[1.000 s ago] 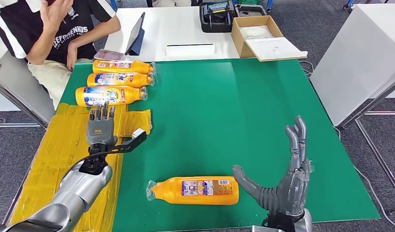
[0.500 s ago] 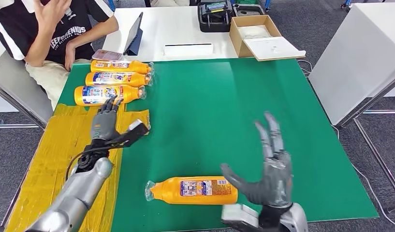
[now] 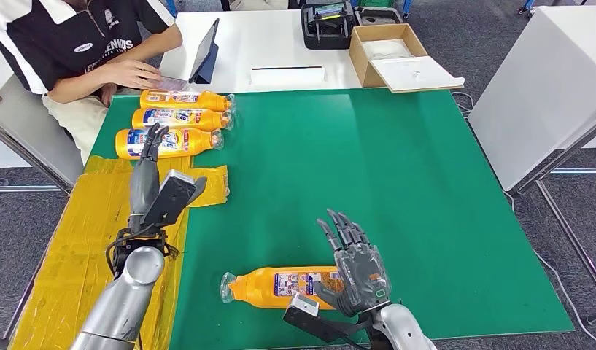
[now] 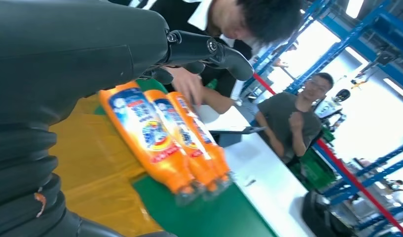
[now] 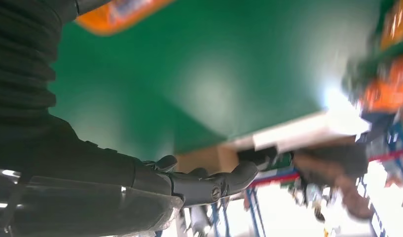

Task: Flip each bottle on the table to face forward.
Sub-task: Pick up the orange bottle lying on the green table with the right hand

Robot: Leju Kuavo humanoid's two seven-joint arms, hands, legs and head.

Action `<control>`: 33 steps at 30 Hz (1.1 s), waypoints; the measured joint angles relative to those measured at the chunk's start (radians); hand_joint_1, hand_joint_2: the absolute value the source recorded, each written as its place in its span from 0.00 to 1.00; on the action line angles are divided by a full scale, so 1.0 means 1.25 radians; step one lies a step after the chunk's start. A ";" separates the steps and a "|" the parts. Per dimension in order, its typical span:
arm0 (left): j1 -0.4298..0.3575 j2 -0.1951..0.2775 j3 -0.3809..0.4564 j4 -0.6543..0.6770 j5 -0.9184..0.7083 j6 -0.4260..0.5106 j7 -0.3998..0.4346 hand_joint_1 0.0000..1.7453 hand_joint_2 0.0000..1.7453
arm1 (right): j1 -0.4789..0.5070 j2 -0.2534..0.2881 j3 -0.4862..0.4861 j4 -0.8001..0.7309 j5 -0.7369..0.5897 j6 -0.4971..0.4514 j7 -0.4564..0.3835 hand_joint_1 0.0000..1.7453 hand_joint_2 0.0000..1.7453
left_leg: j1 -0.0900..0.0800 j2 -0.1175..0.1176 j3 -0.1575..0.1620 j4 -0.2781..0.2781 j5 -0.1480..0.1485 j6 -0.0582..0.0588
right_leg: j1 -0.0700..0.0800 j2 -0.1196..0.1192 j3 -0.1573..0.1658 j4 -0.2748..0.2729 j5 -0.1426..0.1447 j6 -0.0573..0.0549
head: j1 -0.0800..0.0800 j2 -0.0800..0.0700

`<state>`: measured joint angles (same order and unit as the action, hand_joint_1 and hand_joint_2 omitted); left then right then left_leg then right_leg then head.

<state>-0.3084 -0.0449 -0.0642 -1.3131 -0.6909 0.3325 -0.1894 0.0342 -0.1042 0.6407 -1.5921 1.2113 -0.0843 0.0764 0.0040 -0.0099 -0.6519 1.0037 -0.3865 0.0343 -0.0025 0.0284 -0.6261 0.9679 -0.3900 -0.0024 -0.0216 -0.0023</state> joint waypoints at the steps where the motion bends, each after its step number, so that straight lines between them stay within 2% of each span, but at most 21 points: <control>1: -0.007 -0.005 -0.007 0.003 0.000 -0.002 0.003 0.00 1.00 | -0.002 -0.002 0.008 0.012 -0.003 0.007 0.001 0.00 1.00 | 0.000 0.000 0.000 0.000 0.000 0.000 | 0.000 0.000 0.000 0.000 0.000 0.000 | 0.000 0.000; 10: -0.035 -0.046 -0.038 0.024 0.007 -0.005 0.010 0.00 1.00 | -0.021 -0.005 0.070 0.064 -0.023 0.039 0.006 0.00 1.00 | 0.000 0.000 0.000 0.000 0.000 0.000 | 0.000 0.000 0.000 0.000 0.000 0.000 | 0.000 0.000; 20: -0.049 -0.061 -0.042 0.057 0.008 -0.001 0.006 0.00 1.00 | -0.031 -0.005 0.102 0.123 -0.015 0.042 0.014 0.00 1.00 | 0.000 0.000 0.000 0.000 0.000 0.000 | 0.000 0.000 0.000 0.000 0.000 0.000 | 0.000 0.000; 25: -0.059 -0.064 -0.042 0.085 0.009 0.003 0.001 0.00 1.00 | -0.043 -0.006 0.109 0.175 0.023 0.044 0.047 0.00 1.00 | 0.000 0.000 0.000 0.000 0.000 0.000 | 0.000 0.000 0.000 0.000 0.000 0.000 | 0.000 0.000; 33: -0.102 -0.079 -0.043 0.138 0.009 0.003 0.003 0.00 1.00 | -0.107 -0.012 0.123 0.291 0.078 0.033 0.115 0.00 1.00 | 0.000 0.001 0.002 0.000 0.000 0.001 | 0.000 0.000 0.001 0.000 0.000 0.000 | 0.000 0.000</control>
<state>-0.4353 -0.1436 -0.1184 -1.1403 -0.6790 0.3360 -0.1859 -0.0989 -0.1189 0.7950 -1.2284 1.3089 -0.0435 0.2200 0.0039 -0.0087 -0.6498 1.0038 -0.3863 0.0352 -0.0026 0.0290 -0.6244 0.9677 -0.3895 -0.0020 -0.0218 -0.0023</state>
